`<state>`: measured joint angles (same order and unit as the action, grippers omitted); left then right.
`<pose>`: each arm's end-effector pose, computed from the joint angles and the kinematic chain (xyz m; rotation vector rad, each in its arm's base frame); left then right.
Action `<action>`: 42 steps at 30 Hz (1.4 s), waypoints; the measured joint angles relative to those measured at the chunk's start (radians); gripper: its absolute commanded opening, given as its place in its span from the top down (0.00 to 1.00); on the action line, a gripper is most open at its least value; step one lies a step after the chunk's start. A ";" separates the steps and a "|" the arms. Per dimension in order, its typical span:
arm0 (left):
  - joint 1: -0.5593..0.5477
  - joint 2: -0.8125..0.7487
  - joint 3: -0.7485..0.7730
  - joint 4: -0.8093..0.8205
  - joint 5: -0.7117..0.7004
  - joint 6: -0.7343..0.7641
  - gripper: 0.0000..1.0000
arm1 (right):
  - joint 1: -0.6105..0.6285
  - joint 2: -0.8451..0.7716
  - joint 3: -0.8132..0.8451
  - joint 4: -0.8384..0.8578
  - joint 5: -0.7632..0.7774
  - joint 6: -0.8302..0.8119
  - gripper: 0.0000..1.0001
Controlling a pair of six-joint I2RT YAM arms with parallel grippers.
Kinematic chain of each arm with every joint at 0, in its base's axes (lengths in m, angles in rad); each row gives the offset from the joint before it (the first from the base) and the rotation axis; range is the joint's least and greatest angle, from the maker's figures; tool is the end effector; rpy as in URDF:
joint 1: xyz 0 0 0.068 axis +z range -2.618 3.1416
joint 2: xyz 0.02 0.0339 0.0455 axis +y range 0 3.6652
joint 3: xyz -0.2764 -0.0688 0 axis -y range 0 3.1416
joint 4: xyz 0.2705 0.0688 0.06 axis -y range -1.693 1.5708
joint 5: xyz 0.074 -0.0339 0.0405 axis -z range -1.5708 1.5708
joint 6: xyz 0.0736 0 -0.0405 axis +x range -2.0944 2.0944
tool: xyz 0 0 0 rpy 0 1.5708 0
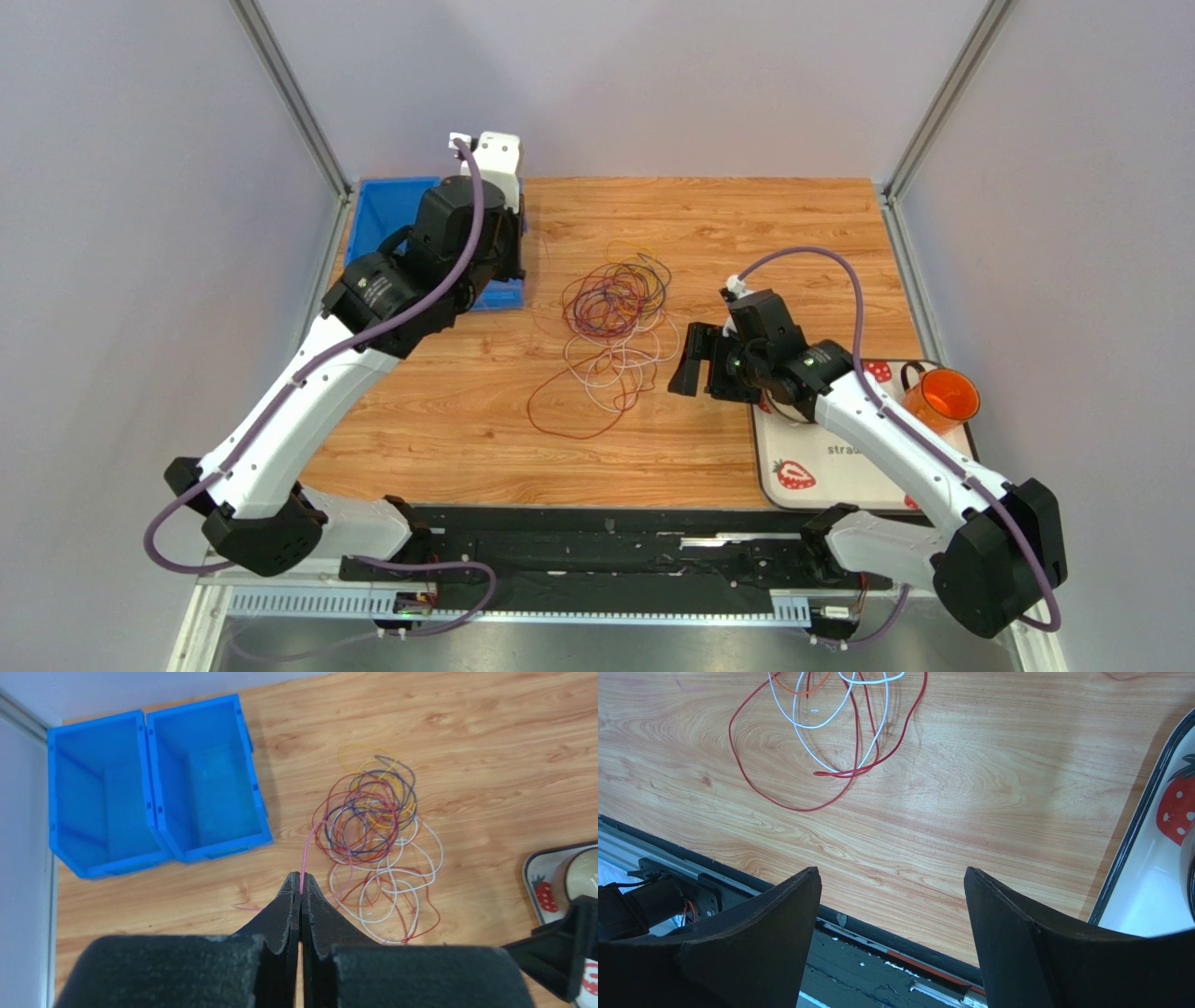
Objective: Untangle the cables
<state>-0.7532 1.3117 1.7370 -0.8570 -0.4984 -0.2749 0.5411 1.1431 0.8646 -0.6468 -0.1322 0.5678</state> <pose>0.2405 -0.1773 0.4889 0.1513 1.9455 -0.1796 0.2267 0.1476 0.2309 -0.0228 2.5957 0.6030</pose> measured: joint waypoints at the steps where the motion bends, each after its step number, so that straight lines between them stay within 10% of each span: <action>1: 0.016 0.000 -0.018 -0.001 0.005 -0.001 1.00 | 0.000 0.000 0.000 0.000 0.000 0.000 0.21; 12: 0.148 -0.003 -0.007 0.003 0.061 0.001 1.00 | 0.001 0.000 -0.001 0.009 -0.001 0.003 0.21; 29: 0.301 0.307 0.575 -0.028 0.084 0.084 1.00 | 0.001 0.000 0.000 0.007 -0.001 0.003 0.21; 42: 0.528 0.496 0.662 0.042 0.217 0.045 1.00 | 0.001 -0.016 0.000 -0.017 0.000 0.000 0.21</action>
<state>-0.2253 1.8072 2.3993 -0.8154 -0.2810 -0.2302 0.5423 1.1275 0.8650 -0.6640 -0.1322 0.5674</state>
